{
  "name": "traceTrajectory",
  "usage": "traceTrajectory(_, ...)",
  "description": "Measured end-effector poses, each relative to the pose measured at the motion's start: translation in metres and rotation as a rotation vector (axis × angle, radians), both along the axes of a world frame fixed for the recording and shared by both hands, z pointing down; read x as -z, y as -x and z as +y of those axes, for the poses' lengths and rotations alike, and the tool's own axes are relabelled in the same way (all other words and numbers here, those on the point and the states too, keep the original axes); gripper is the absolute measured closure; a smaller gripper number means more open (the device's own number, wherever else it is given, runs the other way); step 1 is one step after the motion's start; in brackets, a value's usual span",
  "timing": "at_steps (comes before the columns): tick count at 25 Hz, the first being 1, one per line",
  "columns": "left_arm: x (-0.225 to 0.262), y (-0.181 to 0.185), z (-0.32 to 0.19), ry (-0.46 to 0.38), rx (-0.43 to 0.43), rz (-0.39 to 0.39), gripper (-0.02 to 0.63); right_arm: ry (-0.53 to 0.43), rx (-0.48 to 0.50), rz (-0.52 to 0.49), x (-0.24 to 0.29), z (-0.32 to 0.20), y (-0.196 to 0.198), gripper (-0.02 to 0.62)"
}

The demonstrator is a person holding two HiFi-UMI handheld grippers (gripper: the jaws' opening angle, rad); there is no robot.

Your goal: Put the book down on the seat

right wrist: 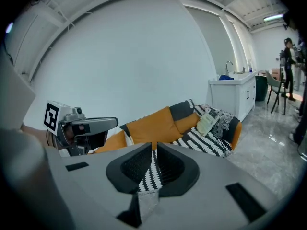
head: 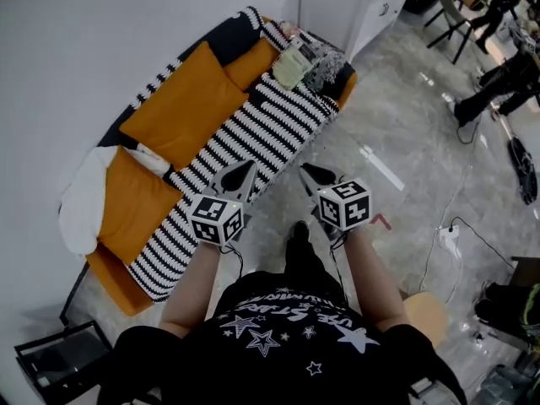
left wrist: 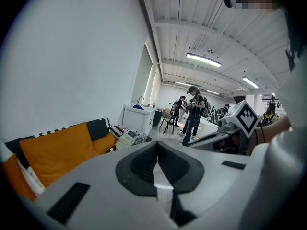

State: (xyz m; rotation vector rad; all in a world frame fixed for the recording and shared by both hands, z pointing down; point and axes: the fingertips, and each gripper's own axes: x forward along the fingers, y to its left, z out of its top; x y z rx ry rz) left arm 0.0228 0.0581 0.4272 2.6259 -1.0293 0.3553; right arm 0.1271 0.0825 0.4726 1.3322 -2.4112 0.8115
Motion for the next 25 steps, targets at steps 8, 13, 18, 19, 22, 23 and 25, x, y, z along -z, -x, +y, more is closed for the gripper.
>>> traceTrajectory(8, 0.009, 0.067, 0.056, -0.032, -0.010, 0.028, 0.598, -0.032, 0.008, 0.014, 0.011, 0.057, 0.075, 0.548)
traceTrajectory(13, 0.013, 0.112, 0.092, -0.042, -0.003, 0.040, 0.597, -0.055, 0.035, 0.034, 0.015, 0.090, 0.130, 0.552)
traceTrajectory(18, 0.018, 0.153, 0.128, -0.057, -0.011, 0.044, 0.597, -0.079, 0.042, 0.042, 0.022, 0.120, 0.176, 0.555)
traceTrajectory(19, 0.017, 0.162, 0.135, -0.057, -0.012, 0.043, 0.597, -0.083, 0.040, 0.042, 0.023, 0.125, 0.184, 0.555)
traceTrajectory(22, 0.012, 0.185, 0.152, -0.051, -0.015, 0.039, 0.597, -0.089, 0.030, 0.037, 0.023, 0.144, 0.206, 0.556)
traceTrajectory(23, 0.010, 0.191, 0.157, -0.047, -0.016, 0.040, 0.597, -0.088, 0.028, 0.038, 0.022, 0.150, 0.212, 0.556)
traceTrajectory(25, 0.008, 0.200, 0.167, -0.040, -0.020, 0.045, 0.597, -0.080, 0.025, 0.047, 0.018, 0.160, 0.219, 0.556)
